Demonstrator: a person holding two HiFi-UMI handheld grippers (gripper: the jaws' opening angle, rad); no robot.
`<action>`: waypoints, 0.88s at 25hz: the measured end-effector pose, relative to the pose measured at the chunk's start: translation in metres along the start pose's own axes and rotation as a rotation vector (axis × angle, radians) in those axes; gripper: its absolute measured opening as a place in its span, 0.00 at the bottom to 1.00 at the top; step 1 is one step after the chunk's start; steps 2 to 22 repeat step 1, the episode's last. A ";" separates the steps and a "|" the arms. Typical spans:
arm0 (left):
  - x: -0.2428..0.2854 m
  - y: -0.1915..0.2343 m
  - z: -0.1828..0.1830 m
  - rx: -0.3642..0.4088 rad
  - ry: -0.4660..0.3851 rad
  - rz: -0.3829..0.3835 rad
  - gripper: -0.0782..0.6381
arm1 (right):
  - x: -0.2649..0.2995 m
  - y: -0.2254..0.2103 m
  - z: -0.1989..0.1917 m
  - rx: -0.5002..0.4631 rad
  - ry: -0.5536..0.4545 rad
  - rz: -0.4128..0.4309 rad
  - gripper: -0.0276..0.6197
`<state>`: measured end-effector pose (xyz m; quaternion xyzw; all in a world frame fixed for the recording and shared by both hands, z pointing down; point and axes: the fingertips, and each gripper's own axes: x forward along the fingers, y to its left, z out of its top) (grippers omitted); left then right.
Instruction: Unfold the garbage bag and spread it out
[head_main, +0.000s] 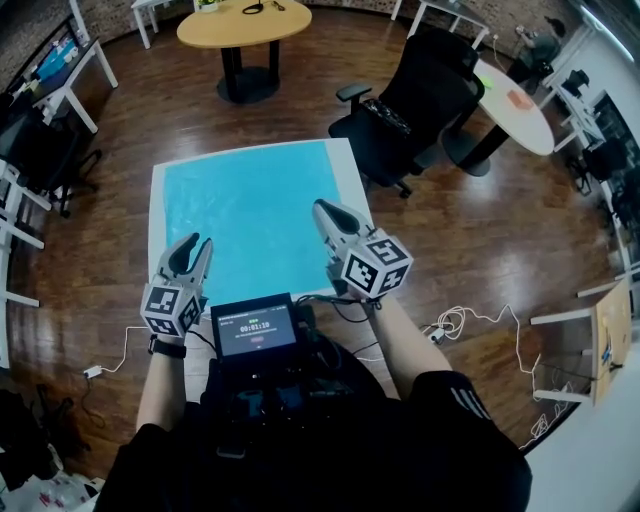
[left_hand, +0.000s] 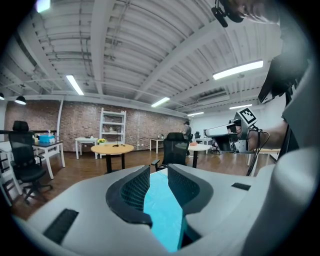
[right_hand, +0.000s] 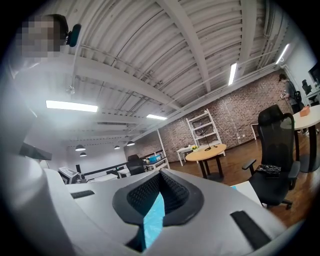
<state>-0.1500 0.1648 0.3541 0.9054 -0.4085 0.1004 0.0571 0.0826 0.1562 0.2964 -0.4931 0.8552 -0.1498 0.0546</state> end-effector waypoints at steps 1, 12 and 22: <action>0.000 -0.001 0.001 0.001 -0.002 0.002 0.26 | -0.001 0.000 0.002 -0.002 -0.004 0.001 0.07; 0.000 -0.001 0.001 0.001 -0.002 0.002 0.26 | -0.001 0.000 0.002 -0.002 -0.004 0.001 0.07; 0.000 -0.001 0.001 0.001 -0.002 0.002 0.26 | -0.001 0.000 0.002 -0.002 -0.004 0.001 0.07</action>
